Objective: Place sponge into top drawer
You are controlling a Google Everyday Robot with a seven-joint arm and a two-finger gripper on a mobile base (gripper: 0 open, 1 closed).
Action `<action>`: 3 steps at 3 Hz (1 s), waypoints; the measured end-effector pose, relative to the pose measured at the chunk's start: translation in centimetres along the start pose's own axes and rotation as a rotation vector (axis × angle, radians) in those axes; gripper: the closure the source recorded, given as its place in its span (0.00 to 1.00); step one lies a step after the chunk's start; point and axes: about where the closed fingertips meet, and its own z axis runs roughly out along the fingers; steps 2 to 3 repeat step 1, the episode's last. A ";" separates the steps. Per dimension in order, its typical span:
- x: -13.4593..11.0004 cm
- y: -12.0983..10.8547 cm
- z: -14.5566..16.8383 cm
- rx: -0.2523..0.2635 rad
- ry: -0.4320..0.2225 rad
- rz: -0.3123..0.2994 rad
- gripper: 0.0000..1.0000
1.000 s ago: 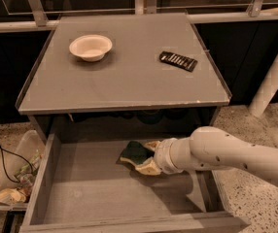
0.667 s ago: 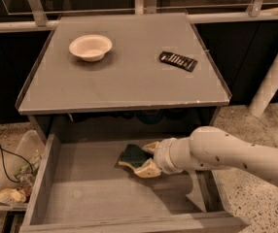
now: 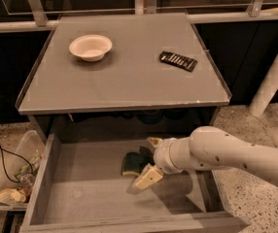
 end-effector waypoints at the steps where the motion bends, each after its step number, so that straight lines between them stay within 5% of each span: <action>1: 0.0 0.0 0.0 0.000 0.000 0.000 0.00; 3: 0.0 0.0 0.0 0.000 0.000 0.000 0.00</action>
Offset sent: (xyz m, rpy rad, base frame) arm 0.0000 0.0000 0.0000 0.0000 0.0000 0.0000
